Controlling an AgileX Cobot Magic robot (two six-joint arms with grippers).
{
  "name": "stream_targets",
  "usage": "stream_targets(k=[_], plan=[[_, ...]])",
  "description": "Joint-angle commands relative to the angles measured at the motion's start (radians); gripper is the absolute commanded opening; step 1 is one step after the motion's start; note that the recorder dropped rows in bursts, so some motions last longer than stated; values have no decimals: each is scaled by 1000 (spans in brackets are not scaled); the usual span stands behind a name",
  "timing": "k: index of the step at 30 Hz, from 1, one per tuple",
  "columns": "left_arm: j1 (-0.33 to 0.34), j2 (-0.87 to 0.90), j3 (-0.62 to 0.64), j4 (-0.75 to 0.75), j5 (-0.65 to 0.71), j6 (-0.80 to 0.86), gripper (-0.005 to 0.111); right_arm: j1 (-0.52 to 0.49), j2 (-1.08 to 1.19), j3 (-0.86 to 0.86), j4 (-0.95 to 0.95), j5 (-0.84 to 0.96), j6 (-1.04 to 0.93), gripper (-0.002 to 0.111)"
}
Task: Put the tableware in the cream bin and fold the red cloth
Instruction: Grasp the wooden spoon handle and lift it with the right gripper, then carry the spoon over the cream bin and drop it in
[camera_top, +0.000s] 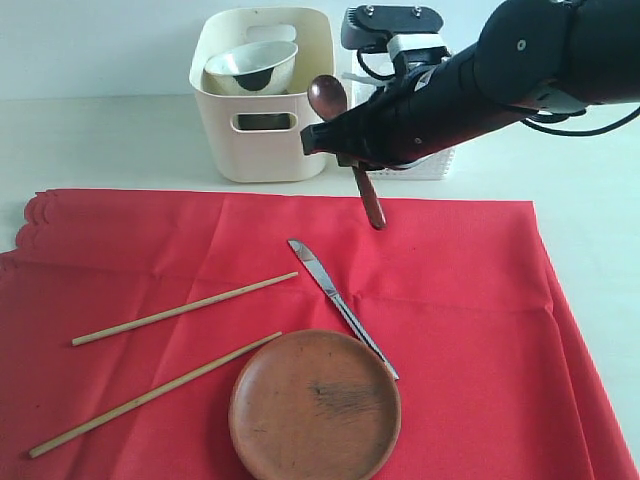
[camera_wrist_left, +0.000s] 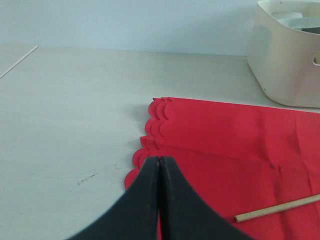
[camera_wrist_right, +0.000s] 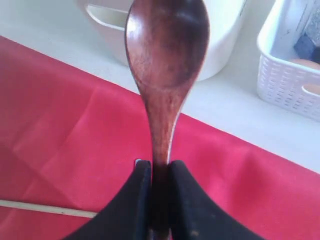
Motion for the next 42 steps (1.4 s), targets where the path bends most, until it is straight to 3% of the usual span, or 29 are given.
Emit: stream_targets(k=[1,16,42], plan=[[-7,-6,3,-1,-7,0,0,-1,-5,0,6,-24,-7,0],[-7,-6,3,-1,-7,0,0,-1,-5,-47,4,-82,-13,0],[-7,-6,3,-1,-7,0,0,-3,319,-605,4,-59,-13,0]])
